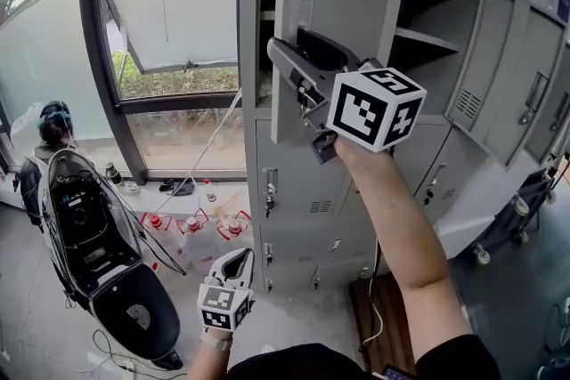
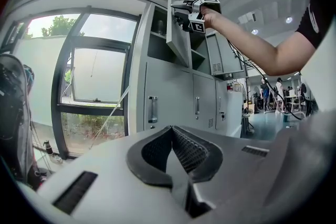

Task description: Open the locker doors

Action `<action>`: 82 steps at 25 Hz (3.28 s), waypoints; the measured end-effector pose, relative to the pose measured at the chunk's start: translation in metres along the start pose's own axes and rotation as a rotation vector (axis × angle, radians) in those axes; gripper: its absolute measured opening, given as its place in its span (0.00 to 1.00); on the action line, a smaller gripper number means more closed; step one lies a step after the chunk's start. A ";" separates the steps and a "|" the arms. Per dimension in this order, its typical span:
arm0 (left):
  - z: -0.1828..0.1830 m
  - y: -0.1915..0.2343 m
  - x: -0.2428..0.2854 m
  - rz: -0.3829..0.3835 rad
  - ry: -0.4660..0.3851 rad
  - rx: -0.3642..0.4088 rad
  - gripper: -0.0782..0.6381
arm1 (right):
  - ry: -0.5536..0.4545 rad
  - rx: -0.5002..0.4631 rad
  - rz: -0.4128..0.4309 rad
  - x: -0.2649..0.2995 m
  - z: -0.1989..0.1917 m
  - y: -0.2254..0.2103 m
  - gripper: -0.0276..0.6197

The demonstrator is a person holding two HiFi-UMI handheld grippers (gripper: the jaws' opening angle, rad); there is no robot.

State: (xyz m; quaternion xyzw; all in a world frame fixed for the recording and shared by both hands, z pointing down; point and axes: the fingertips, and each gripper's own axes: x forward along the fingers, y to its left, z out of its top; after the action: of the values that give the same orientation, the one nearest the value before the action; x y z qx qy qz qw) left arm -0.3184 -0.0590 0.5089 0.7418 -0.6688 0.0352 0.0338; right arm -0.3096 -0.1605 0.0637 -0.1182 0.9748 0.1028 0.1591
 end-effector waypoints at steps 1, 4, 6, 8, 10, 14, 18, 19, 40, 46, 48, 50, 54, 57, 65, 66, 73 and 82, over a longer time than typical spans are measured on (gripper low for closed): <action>0.000 -0.007 -0.001 -0.001 0.000 -0.004 0.14 | 0.006 -0.005 0.001 -0.006 0.001 0.001 0.40; 0.000 -0.028 -0.004 -0.007 0.000 -0.007 0.14 | 0.028 -0.030 0.000 -0.025 0.005 0.002 0.38; 0.001 -0.041 -0.005 -0.014 -0.003 -0.008 0.14 | 0.042 -0.054 -0.007 -0.034 0.008 0.003 0.37; 0.001 -0.053 -0.007 -0.020 -0.004 -0.007 0.13 | 0.045 -0.070 -0.022 -0.044 0.011 0.003 0.36; 0.000 -0.063 -0.008 -0.025 -0.004 -0.007 0.14 | 0.042 -0.068 -0.034 -0.055 0.015 0.000 0.31; 0.001 -0.079 -0.007 -0.034 0.000 -0.003 0.14 | 0.038 -0.054 -0.033 -0.075 0.021 -0.004 0.32; 0.003 -0.095 -0.002 -0.059 0.005 0.003 0.14 | 0.029 -0.054 -0.043 -0.095 0.029 -0.010 0.35; 0.002 -0.099 0.000 -0.065 0.008 0.003 0.14 | 0.028 -0.058 -0.047 -0.101 0.031 -0.012 0.35; 0.002 -0.238 0.056 -0.341 0.044 0.073 0.13 | -0.010 -0.108 -0.268 -0.265 0.075 -0.094 0.20; 0.016 -0.259 0.077 -0.381 0.028 0.063 0.14 | -0.021 -0.075 -0.292 -0.288 0.079 -0.128 0.20; 0.019 -0.264 0.083 -0.396 0.024 0.064 0.14 | -0.017 -0.078 -0.301 -0.292 0.080 -0.133 0.20; 0.020 -0.268 0.088 -0.408 0.019 0.064 0.14 | -0.013 -0.083 -0.307 -0.293 0.080 -0.136 0.20; 0.020 -0.275 0.096 -0.431 0.020 0.062 0.14 | -0.012 -0.093 -0.331 -0.301 0.078 -0.141 0.20; 0.017 -0.280 0.104 -0.455 0.028 0.061 0.14 | 0.001 -0.099 -0.359 -0.313 0.068 -0.144 0.19; 0.013 -0.315 0.120 -0.575 0.030 0.050 0.13 | 0.081 -0.022 -0.502 -0.384 -0.005 -0.153 0.16; 0.012 -0.320 0.122 -0.593 0.033 0.051 0.13 | 0.094 -0.015 -0.523 -0.395 -0.016 -0.151 0.16; 0.004 -0.354 0.135 -0.713 0.056 0.053 0.13 | 0.195 0.005 -0.689 -0.474 -0.088 -0.133 0.14; -0.008 -0.392 0.134 -0.858 0.073 0.078 0.13 | 0.333 0.033 -0.896 -0.571 -0.171 -0.078 0.14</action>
State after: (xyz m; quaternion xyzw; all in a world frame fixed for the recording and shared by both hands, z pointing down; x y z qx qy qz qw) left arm 0.0855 -0.1501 0.5288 0.9517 -0.2961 0.0696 0.0409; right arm 0.1878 -0.1624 0.4006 -0.5389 0.8417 -0.0119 0.0314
